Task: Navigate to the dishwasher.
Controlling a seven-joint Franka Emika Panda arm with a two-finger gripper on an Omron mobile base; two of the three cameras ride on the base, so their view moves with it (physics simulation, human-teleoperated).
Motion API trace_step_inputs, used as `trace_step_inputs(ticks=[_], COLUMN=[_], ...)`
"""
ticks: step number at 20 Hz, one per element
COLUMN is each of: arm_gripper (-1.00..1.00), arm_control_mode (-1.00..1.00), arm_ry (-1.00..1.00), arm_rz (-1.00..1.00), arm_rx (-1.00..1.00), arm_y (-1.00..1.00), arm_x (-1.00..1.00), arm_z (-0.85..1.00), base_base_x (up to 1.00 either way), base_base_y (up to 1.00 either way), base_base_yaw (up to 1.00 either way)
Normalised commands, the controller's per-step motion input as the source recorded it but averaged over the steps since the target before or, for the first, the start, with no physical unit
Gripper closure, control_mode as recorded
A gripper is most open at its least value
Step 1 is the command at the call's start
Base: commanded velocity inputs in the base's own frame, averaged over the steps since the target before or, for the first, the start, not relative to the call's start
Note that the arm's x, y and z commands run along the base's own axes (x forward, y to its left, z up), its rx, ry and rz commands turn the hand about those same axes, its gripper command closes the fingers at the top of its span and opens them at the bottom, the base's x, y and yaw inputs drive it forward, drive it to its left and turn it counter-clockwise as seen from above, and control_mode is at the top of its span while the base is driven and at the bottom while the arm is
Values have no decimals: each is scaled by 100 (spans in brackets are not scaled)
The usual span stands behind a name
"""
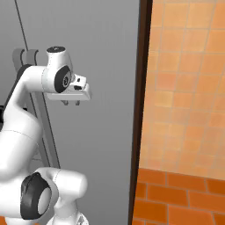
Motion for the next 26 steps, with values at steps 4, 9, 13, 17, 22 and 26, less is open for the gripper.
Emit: trace_step_inputs(ticks=[4,9,13,17,22,26], arm_gripper=[-100,-100,-100,-100,-100,-100], arm_control_mode=[100,100,100,100,100,100], arm_ry=[0,0,0,0,0,0], arm_rz=[0,0,0,0,0,0], arm_rx=[0,0,0,0,0,0], arm_y=[0,0,0,0,0,0], arm_x=[0,0,0,0,0,0], arm_z=[0,0,0,0,0,0], base_base_x=[-13,-36,-4,-57,-7,2], base_base_y=[0,0,0,8,44,36], base_base_yaw=[0,0,0,6,47,72])
